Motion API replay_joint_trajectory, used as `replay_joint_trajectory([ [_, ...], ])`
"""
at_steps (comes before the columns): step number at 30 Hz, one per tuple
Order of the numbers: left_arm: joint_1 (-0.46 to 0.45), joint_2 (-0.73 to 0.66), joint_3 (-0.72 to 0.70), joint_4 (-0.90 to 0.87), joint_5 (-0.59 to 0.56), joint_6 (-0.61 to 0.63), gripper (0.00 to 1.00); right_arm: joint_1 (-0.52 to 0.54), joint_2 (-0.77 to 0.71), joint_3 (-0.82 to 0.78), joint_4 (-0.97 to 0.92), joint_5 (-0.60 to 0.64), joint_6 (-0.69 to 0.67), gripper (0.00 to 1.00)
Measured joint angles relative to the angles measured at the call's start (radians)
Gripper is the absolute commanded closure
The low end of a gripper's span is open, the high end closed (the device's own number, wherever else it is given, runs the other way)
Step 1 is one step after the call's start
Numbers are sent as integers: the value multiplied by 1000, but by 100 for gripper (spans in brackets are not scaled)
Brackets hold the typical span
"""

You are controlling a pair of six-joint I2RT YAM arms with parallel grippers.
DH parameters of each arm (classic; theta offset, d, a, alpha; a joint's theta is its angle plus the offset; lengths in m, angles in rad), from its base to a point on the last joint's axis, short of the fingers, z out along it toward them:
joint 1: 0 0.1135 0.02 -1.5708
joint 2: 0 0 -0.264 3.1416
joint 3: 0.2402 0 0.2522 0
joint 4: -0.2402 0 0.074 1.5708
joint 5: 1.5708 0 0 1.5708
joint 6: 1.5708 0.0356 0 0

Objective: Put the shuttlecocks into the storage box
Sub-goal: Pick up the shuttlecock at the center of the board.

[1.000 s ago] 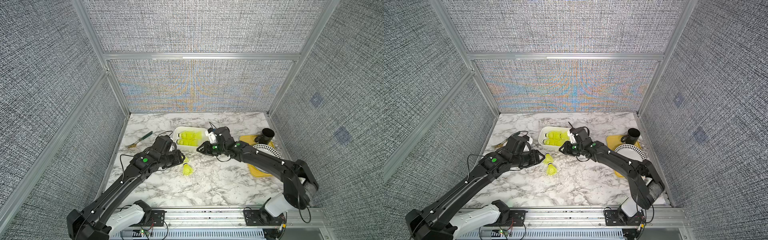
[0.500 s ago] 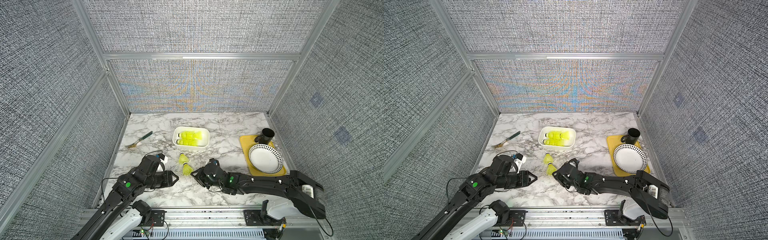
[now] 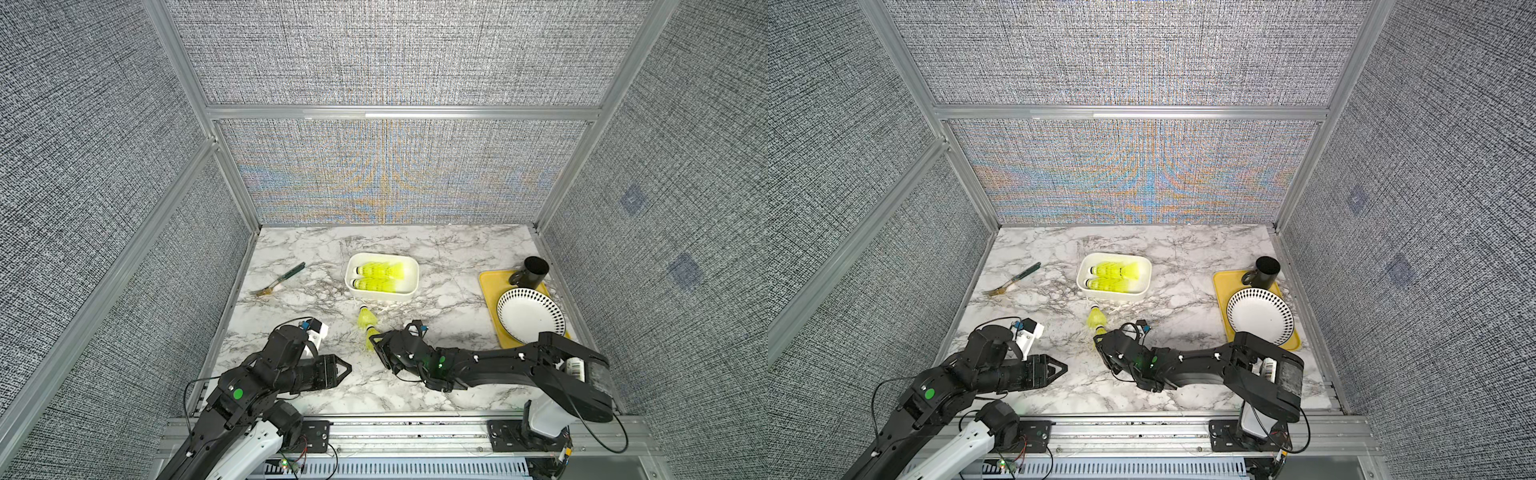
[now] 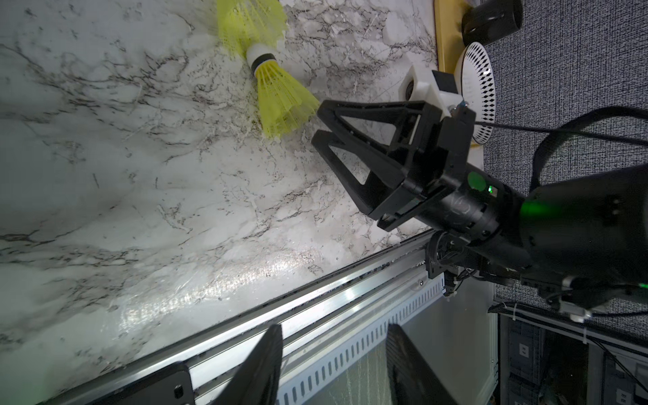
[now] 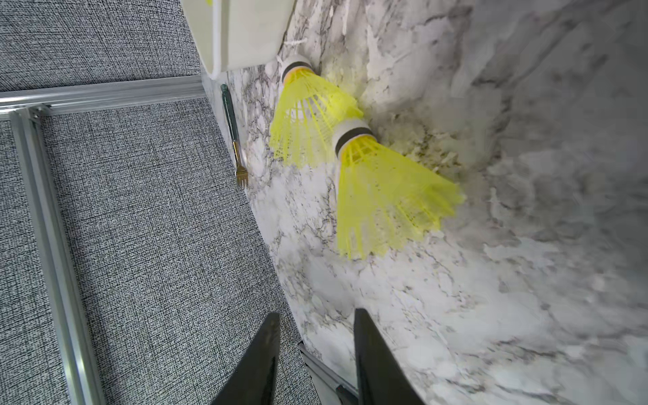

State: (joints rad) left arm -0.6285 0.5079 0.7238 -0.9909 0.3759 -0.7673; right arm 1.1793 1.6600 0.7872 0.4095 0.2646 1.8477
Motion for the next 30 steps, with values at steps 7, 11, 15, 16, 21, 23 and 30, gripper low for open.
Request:
replay_joint_trajectory([
  [7,0,-73,-16,-40,-11,-24,49,-13,60,30,-10,6,3,65],
  [11,0,-99,-16,-56,-32,-32,49,-27,97,57,7,6,1,66],
  [15,0,-114,-16,-71,-36,-38,49,-45,136,92,11,-12,-12,70],
  [16,0,-117,-16,-75,-37,-39,49,-50,144,100,10,-18,-13,70],
  [21,0,-118,-13,-80,-45,-45,49,-58,168,123,-9,-40,-16,74],
  [23,0,-118,-13,-80,-44,-45,49,-60,175,130,-26,-50,-16,75],
  [30,0,-118,-13,-79,-44,-45,49,-63,183,156,-97,-63,-16,84],
])
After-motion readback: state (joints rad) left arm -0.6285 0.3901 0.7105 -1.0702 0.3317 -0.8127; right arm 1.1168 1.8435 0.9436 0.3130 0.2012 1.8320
